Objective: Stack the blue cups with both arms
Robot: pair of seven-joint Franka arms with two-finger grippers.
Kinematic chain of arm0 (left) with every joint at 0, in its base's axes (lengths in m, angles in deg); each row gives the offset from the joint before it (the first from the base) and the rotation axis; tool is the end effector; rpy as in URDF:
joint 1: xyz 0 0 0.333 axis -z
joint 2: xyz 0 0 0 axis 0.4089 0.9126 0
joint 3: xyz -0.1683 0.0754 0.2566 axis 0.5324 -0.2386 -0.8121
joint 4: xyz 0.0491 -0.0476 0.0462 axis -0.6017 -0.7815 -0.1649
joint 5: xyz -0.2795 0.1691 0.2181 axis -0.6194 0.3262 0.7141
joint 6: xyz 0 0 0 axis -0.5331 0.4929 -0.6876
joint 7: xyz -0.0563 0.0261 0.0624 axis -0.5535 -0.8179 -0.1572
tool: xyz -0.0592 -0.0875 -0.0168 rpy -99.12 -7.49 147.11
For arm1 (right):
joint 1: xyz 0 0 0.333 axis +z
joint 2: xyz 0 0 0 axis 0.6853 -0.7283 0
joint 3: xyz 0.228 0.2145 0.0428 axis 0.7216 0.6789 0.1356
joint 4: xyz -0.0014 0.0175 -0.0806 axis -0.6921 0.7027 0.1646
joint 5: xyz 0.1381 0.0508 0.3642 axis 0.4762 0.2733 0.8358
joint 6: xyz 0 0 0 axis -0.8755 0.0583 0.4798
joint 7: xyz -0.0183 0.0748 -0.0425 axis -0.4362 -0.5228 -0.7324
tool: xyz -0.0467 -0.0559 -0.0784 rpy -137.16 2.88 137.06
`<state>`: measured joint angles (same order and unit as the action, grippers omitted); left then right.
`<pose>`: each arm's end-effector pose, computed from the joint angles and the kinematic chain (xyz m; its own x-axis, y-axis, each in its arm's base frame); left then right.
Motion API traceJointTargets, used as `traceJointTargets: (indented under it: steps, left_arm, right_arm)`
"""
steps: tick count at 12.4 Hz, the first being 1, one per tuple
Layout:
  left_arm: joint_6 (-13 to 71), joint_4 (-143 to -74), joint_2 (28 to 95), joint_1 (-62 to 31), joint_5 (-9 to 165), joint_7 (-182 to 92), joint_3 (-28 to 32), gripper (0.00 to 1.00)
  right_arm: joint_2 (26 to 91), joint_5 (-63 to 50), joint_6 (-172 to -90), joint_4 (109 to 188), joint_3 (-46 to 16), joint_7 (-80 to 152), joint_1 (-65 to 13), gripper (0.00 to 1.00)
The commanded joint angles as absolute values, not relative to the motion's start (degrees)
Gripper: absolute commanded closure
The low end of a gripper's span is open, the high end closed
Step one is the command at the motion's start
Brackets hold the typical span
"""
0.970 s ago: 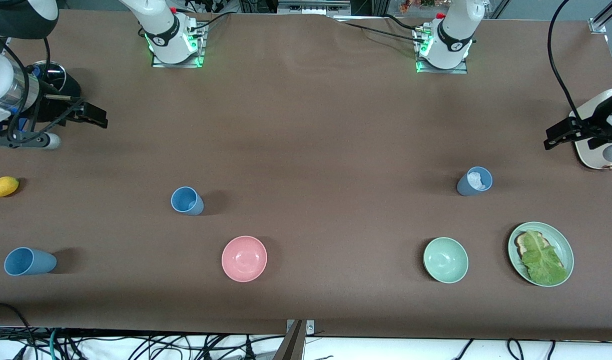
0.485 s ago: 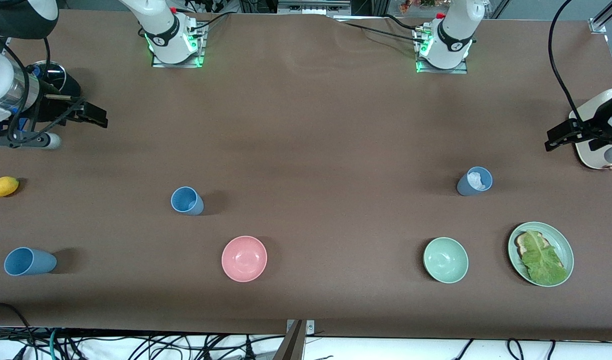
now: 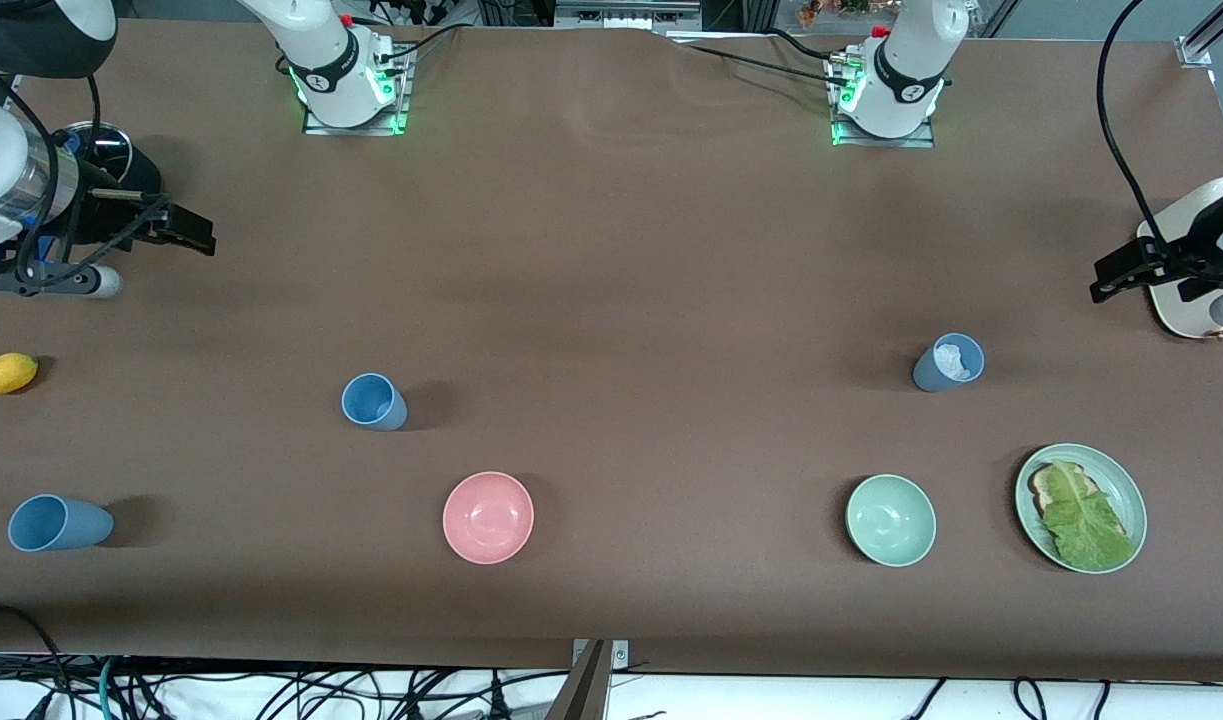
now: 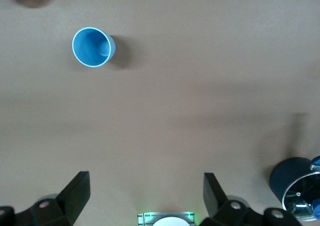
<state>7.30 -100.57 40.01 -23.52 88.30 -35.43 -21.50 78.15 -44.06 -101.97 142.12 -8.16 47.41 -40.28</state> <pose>0.5814 0.0455 0.5771 0.9996 0.0261 -0.0118 0.0258 -0.9993 -0.0253 0.5622 0.0414 0.5626 0.9848 -0.0375 -0.1695 -0.0333 -0.9991 0.0278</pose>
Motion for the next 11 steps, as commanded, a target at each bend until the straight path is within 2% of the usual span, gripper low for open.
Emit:
traceJointTargets:
  steps: [1, 11]
  left_arm:
    - [6.82, -98.87, 40.88, -23.88, 87.72, -33.89, -21.51, 0.0]
    - [6.82, -98.87, 40.88, -23.96, 87.73, -33.89, -21.51, 0.0]
  right_arm:
    - [77.99, -44.34, -100.77, 140.99, -7.98, 47.21, -40.53, 0.0]
    - [77.99, -44.34, -100.95, 140.73, -7.98, 46.86, -40.53, 0.0]
